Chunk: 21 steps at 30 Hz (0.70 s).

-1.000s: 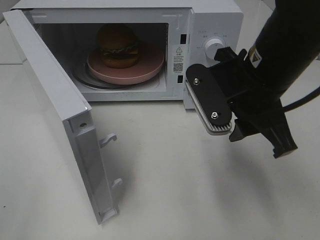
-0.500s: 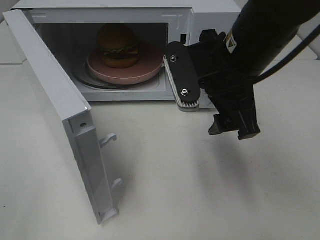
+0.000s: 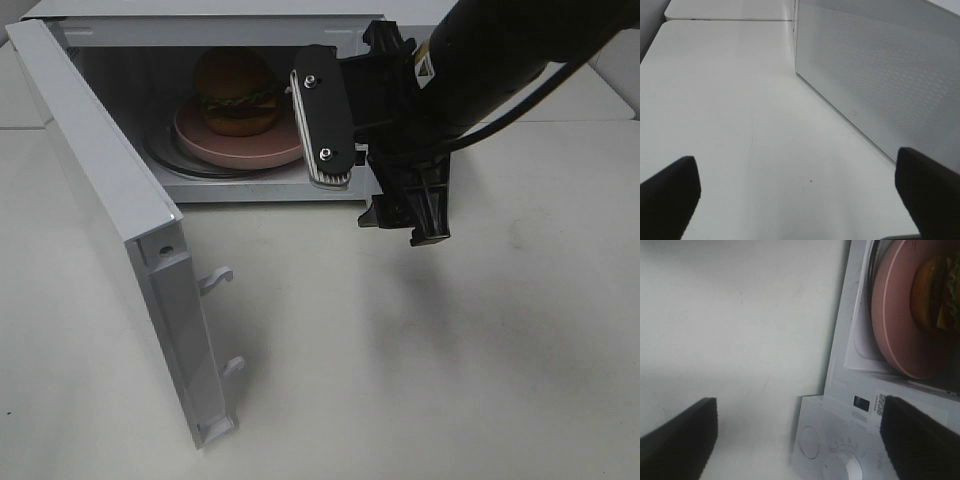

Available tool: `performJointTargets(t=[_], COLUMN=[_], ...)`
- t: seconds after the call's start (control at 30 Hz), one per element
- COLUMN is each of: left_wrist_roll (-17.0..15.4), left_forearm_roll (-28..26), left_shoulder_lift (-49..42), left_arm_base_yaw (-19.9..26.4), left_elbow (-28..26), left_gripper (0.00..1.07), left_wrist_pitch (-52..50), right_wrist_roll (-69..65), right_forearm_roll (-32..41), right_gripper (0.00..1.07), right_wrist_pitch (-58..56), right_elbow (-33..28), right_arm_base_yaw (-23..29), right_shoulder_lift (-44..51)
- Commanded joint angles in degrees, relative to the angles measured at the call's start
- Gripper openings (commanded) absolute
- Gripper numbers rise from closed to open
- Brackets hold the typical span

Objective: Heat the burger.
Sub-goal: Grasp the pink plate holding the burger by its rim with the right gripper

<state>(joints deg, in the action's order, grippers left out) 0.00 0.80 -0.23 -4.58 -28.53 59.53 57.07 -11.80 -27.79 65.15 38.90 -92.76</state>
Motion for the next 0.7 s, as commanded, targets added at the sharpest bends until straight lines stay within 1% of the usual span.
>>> performJointTargets(t=[0.03, 0.23, 0.27, 0.33, 0.37, 0.43, 0.47, 0.5, 0.63, 0.7], left_wrist_roll=[0.00, 0.00, 0.00, 0.00, 0.00, 0.00, 0.00, 0.00, 0.00, 0.00], left_forearm_roll=[-0.29, -0.29, -0.29, -0.29, -0.29, -0.29, -0.29, -0.29, -0.29, -0.29], left_shoulder_lift=[-1.20, -1.20, -1.20, -1.20, -1.20, -1.20, -1.20, -1.20, -1.20, -1.20], left_arm_base_yaw=[0.11, 0.11, 0.11, 0.11, 0.11, 0.11, 0.11, 0.11, 0.11, 0.11], left_elbow=[0.11, 0.11, 0.11, 0.11, 0.11, 0.11, 0.11, 0.11, 0.11, 0.11], left_gripper=[0.98, 0.98, 0.98, 0.98, 0.98, 0.98, 0.98, 0.98, 0.98, 0.98], left_wrist_pitch=[-0.11, -0.11, -0.11, -0.11, -0.11, -0.11, -0.11, -0.11, -0.11, -0.11], right_wrist_roll=[-0.46, -0.46, -0.46, -0.46, -0.40, -0.40, -0.40, -0.40, 0.40, 0.52], right_forearm_roll=[-0.11, -0.11, -0.11, -0.11, -0.11, -0.11, -0.11, -0.11, -0.11, -0.11], right_gripper=[0.87, 0.87, 0.86, 0.86, 0.86, 0.86, 0.86, 0.86, 0.86, 0.86], right_wrist_pitch=[1.32, 2.18, 2.35, 2.58, 3.32, 3.38, 3.44, 3.44, 3.38, 3.38], right_elbow=[1.15, 4.58, 6.07, 6.76, 8.08, 8.65, 10.20, 10.20, 13.87, 14.50], right_arm_base_yaw=[0.17, 0.17, 0.17, 0.17, 0.17, 0.17, 0.17, 0.17, 0.17, 0.17], right_shoulder_lift=[-1.66, -5.96, -7.56, -8.31, -9.68, -10.26, -11.75, -11.75, -15.47, -16.04])
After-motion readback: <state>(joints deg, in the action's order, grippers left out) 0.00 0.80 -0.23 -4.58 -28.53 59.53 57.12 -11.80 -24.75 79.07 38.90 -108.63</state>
